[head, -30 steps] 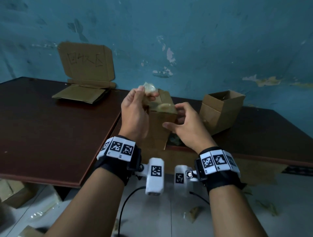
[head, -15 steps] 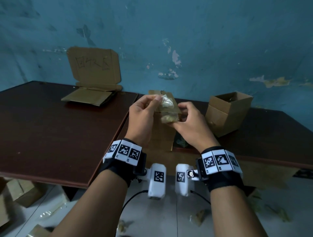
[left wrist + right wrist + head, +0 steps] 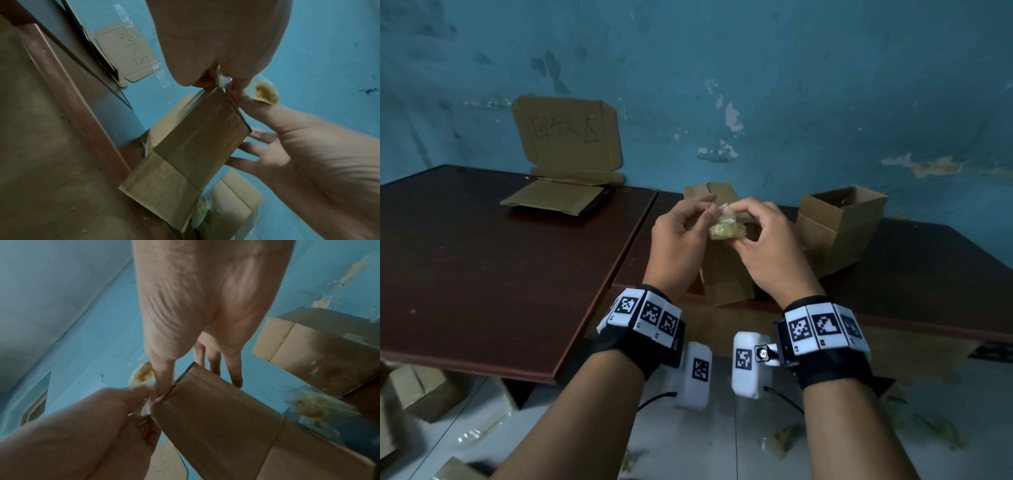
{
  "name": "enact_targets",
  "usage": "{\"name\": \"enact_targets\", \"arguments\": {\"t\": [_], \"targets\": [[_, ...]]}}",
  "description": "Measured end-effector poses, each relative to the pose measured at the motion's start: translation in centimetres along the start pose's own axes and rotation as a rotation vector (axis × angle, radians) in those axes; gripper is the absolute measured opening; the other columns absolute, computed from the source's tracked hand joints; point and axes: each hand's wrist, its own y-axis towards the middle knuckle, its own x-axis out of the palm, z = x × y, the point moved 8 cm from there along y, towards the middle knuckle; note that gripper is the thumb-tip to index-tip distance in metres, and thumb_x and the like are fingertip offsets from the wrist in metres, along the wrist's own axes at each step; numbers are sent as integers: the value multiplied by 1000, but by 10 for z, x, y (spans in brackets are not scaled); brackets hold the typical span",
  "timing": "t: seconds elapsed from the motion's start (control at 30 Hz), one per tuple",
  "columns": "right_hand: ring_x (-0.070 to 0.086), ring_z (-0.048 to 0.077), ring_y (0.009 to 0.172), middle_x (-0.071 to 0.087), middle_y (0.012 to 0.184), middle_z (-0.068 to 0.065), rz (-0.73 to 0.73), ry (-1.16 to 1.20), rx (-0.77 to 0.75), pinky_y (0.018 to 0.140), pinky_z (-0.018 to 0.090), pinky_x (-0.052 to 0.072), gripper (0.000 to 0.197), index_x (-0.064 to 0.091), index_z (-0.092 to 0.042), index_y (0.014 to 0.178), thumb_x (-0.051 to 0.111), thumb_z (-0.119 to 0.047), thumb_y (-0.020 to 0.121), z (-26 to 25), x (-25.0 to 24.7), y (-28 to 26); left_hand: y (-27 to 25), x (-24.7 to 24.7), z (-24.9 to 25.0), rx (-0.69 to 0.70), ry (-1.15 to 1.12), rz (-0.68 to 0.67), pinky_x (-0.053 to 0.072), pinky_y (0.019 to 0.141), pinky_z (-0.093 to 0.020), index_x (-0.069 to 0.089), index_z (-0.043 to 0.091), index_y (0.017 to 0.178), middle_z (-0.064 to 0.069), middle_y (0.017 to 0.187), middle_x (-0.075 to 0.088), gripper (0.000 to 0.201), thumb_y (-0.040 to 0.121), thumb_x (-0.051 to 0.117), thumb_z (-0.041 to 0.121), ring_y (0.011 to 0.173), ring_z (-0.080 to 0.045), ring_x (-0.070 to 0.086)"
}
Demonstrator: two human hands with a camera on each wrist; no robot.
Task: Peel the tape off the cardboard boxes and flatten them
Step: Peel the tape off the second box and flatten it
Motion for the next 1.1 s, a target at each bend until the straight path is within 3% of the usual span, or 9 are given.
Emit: {"name": "enact_targets", "arguments": {"t": [0.17,0.3,0.47,0.57,0.73,0.8,0.87,0.97,1.1], "targets": [[63,9,108,65,118,-3,67,-9,-81,90,22,54,50,69,-27,122,79,5,84,-10,-4,-3,-3,4,-6,-75,-27,-44,49,117,-42,80,12,116,8,132,74,21,106,64,19,129,-7,65],[66,15,102,70,107,-2,122,-78,-141,85,30,57,36,73,-21,108,78,5,84,-14,-5,-5,-8,11,0,-102,-65,-101,48,118,-41,74,15,133,3,134,73,35,103,58,24,131,-8,64],[68,12,95,72,101,-8,108,-98,-90,79,36,59,22,69,-21,98,77,-3,90,-11,-4,-5,-11,15,5,-95,-59,-173,41,122,-45,79,29,119,7,140,69,36,98,50,30,138,-9,58],[70,10,99,74,103,-9,125,-74,-4,84,39,61,18,67,-21,97,77,-7,93,0,-7,-3,-14,18,5,-120,-98,-215,41,122,-48,73,17,134,2,134,74,54,103,35,40,133,-11,63],[68,3,97,71,99,-13,150,-5,78,86,37,62,12,70,-20,98,79,-15,94,6,-13,-4,-11,21,12,6,119,-298,48,116,-40,78,16,122,11,148,63,33,100,67,38,134,-2,59],[68,0,96,72,98,-14,151,13,84,87,35,62,14,70,-20,101,81,-22,93,5,-14,-5,-8,18,12,50,165,-257,51,114,-43,78,21,121,9,144,67,33,103,63,43,133,-4,61],[70,2,104,74,107,-11,133,103,105,93,35,61,36,63,-23,114,86,-26,88,5,-11,-5,-6,10,11,50,168,-177,54,111,-45,74,20,132,5,135,73,44,103,57,49,129,-6,65],[68,6,118,73,123,-4,77,239,72,106,37,56,64,50,-30,134,86,-13,84,2,-11,-3,-4,4,4,-20,69,-121,57,107,-49,71,15,138,-1,126,77,44,105,59,43,121,-13,72],[68,-1,115,74,123,-12,19,77,-84,103,30,56,48,71,-28,129,83,-6,88,-12,-6,-4,-6,6,6,-81,8,-147,56,108,-46,75,11,130,-4,120,79,35,110,57,33,119,-19,73]]}}
